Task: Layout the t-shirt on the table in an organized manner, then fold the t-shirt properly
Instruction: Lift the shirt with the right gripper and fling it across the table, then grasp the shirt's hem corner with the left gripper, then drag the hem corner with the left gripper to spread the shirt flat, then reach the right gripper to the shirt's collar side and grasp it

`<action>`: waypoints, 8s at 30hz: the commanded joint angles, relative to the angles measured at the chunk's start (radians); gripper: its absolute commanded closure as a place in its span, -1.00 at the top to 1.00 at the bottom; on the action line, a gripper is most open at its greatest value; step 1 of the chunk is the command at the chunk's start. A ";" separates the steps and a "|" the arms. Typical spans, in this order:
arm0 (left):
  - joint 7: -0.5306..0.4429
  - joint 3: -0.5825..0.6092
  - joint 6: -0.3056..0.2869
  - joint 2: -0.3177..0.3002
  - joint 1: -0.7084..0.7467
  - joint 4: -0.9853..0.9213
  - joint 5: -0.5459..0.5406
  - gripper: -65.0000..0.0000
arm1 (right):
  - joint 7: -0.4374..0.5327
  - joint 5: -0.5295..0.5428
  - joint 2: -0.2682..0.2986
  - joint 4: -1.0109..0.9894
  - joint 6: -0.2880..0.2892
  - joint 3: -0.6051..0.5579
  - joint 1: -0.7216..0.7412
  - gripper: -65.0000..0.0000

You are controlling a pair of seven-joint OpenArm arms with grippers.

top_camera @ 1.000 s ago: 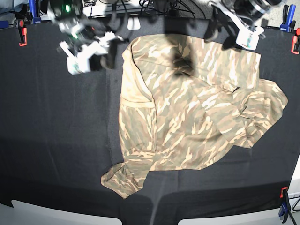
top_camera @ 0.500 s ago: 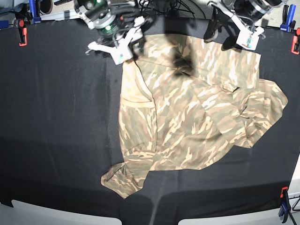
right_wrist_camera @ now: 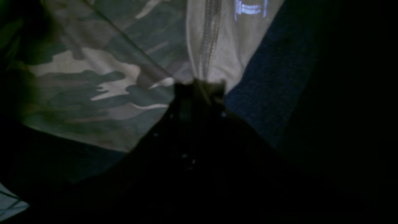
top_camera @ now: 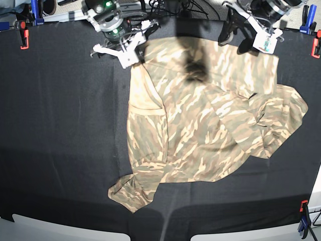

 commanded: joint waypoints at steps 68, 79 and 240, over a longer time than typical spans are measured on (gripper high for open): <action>-0.054 -0.005 0.134 -0.004 -0.120 0.019 0.277 0.06 | -0.059 -0.203 0.319 0.010 -0.109 0.809 -0.001 -1.00; -0.059 -0.005 0.134 -0.004 -0.213 0.019 0.268 0.06 | -0.118 -0.150 0.399 -0.050 -0.080 0.906 -0.003 -1.00; -0.256 0.369 0.301 0.024 -1.665 -1.592 0.208 -0.28 | 0.041 -0.084 -0.056 -1.152 0.025 -0.064 1.216 -0.68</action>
